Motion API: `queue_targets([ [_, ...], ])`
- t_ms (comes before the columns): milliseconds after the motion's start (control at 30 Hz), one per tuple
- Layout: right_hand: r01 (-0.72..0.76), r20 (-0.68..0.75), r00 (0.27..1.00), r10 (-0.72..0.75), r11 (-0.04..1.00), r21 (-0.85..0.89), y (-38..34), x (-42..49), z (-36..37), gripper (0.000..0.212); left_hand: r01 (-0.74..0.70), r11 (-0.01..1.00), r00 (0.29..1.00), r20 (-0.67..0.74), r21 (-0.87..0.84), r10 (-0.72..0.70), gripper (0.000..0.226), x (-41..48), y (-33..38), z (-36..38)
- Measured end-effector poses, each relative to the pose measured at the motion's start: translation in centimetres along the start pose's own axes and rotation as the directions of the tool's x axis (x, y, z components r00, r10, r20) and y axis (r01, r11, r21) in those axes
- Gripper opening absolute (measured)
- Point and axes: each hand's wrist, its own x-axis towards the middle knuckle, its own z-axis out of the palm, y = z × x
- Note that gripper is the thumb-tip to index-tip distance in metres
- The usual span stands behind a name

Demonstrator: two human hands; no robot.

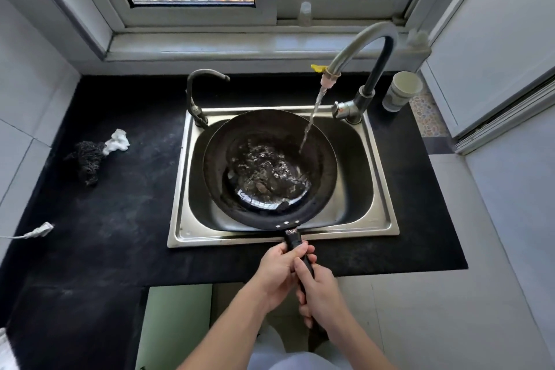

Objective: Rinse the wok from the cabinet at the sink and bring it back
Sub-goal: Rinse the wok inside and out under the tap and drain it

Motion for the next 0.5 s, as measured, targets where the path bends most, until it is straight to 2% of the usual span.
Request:
queue_targets([
  [267, -0.012, -0.072, 0.997, 0.005, 0.995, -0.099, 1.6, -0.1, -1.7, 0.043, 0.035, 0.998, 0.999, 0.037, -0.048, -0.033, 0.017, 0.6, -1.5, 1.3],
  [500, 0.016, -0.038, 0.999, -0.021, 0.989, -0.150, -0.4, 1.5, -2.7, 0.041, 0.005, 0.998, 1.000, -0.001, -0.057, -0.005, 0.011, 1.6, -0.1, 2.2],
])
